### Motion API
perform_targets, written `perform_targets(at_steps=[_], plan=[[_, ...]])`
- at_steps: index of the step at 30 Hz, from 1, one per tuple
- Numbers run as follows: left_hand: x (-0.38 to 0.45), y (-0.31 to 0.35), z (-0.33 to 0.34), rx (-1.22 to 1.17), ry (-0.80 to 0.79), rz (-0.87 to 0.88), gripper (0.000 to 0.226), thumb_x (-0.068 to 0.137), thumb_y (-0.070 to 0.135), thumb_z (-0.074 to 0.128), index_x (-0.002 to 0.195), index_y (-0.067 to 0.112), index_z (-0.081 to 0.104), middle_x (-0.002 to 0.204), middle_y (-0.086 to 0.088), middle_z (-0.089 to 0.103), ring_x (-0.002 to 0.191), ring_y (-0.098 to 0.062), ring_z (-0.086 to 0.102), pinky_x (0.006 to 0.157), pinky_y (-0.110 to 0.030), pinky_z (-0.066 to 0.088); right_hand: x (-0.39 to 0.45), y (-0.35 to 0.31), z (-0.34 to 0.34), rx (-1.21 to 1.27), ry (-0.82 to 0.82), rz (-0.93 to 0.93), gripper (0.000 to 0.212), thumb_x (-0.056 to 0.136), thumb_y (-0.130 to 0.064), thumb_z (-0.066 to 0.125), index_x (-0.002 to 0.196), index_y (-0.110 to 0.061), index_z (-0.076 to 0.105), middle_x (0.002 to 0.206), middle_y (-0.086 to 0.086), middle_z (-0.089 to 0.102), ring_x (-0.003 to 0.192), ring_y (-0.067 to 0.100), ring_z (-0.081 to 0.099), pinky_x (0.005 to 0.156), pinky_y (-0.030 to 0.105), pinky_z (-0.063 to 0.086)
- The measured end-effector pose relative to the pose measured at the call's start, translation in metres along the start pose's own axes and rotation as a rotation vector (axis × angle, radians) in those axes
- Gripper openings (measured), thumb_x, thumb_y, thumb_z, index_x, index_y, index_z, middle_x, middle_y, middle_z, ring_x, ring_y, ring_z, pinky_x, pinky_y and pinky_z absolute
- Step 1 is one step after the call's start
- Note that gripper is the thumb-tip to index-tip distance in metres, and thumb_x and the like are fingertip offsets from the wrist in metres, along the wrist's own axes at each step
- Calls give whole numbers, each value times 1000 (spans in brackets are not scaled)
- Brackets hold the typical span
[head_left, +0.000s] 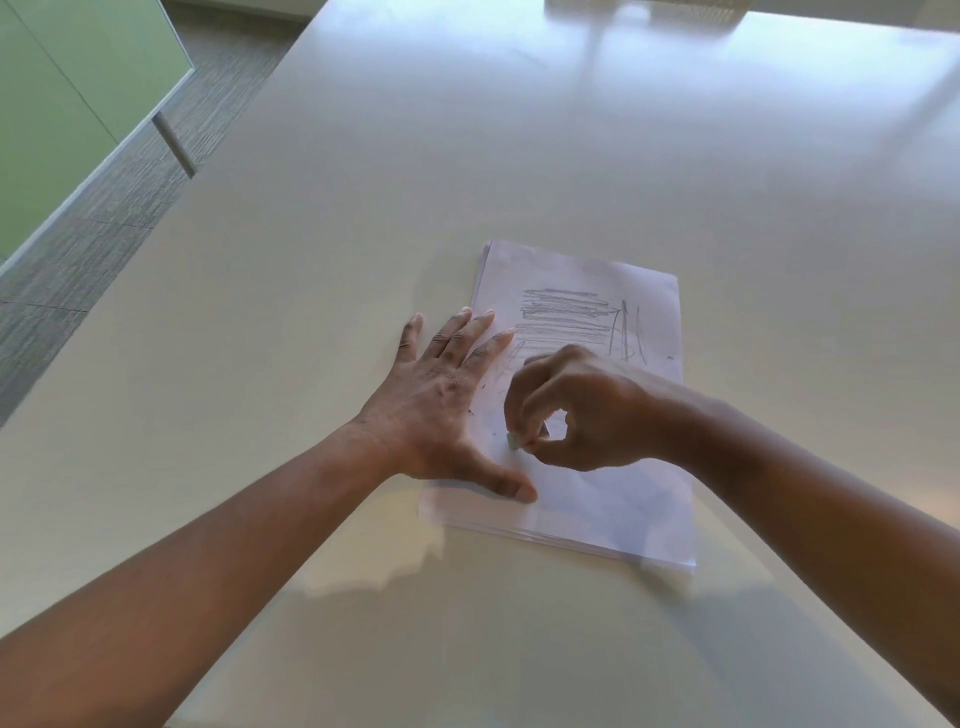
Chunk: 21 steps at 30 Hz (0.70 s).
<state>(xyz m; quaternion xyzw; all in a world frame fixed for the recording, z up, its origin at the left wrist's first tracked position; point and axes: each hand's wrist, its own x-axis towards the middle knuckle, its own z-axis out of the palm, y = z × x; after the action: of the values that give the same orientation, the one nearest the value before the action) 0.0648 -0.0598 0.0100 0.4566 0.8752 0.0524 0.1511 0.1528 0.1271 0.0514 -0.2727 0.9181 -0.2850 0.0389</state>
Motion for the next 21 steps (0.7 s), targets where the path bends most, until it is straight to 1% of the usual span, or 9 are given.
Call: perform_targets(at_steps=[3,6,9,11,16,18,21], plan=[[0,0,0,2,2,-2,162,31,115,23,163,28,-11,169,9,-24,151,-10,-32,122,-57,-19,-2,1,-4,0,-76,-33,11,76,-3,73,75,-14,76,87,-7,72,75,11,62,66,29,51],[0,0,-1,-15,-7,3,163,30,114,24,163,28,-11,169,9,-24,150,-8,-34,121,-57,-20,8,2,-3,-38,-68,-92,8,83,-5,73,80,-11,77,88,-6,73,81,12,61,72,28,51],[0,1,-1,-14,-8,1,164,29,114,24,163,28,-11,169,10,-23,150,-8,-34,121,-57,-20,17,1,0,-48,-48,-137,7,87,-7,72,82,-9,77,89,-3,72,86,17,62,76,34,51],[0,1,-1,-14,-11,1,164,29,114,25,163,28,-11,169,10,-23,150,-8,-34,121,-57,-19,14,3,0,-39,-65,-139,8,88,-7,72,82,-9,76,92,-3,71,87,18,62,75,37,52],[0,0,0,-6,-7,0,161,33,113,32,163,29,-12,169,10,-24,150,-9,-34,122,-57,-18,-1,7,-3,-50,-117,-131,10,86,-4,71,81,-12,74,94,-8,70,84,16,58,68,37,51],[0,0,0,-7,-7,1,161,33,113,32,163,29,-12,169,11,-24,150,-8,-34,121,-57,-19,2,7,-1,-61,-99,-133,10,85,-4,71,81,-12,75,94,-8,70,85,16,58,68,38,51],[0,0,-1,-6,-3,4,162,32,114,27,163,27,-12,169,10,-23,150,-8,-34,122,-57,-18,8,5,6,-69,-29,-120,11,85,-3,71,80,-12,73,93,-6,69,89,17,59,69,37,52]])
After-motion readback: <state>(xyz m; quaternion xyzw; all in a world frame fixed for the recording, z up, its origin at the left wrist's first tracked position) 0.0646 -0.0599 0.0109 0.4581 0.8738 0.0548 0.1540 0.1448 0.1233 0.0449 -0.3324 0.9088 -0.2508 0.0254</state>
